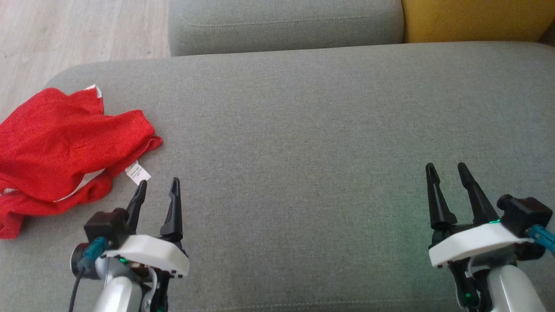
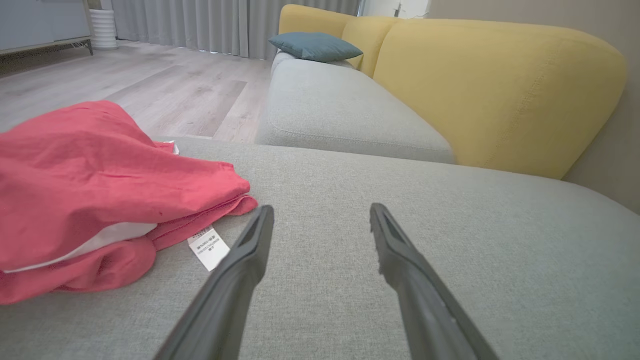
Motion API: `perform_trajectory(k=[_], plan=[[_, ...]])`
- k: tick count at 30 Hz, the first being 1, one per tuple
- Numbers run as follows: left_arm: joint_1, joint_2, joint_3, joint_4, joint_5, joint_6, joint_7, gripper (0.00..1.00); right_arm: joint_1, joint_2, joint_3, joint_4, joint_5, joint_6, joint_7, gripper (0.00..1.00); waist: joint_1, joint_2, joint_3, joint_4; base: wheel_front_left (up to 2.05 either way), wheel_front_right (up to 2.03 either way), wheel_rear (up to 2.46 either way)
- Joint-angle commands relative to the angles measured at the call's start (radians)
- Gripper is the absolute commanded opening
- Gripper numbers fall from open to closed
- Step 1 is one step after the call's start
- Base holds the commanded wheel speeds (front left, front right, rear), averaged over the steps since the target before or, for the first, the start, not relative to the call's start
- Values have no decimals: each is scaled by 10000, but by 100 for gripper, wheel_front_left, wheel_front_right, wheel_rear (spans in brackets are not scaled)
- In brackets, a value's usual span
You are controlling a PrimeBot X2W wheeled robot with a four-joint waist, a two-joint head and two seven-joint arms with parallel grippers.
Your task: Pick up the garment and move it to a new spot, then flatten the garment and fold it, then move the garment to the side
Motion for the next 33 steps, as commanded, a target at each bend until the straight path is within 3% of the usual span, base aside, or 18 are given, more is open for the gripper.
perform_trajectory(k=[1, 13, 33], plan=[[-640, 219, 208, -298, 293, 92, -147, 100, -174, -18, 156, -421, -287, 69, -137, 100, 0, -1, 7, 0, 0, 0, 0], [-662, 301, -50, -257, 1477, 355, -474, 100, -90, 148, 32, -535, -1558, 77, -335, 100, 0, -1, 8, 8, 0, 0, 0], [-711, 343, -92, -187, 1224, 497, -418, 100, -80, 277, -66, -543, -1383, 77, -338, 100, 0, -1, 101, 71, 0, 0, 0]])
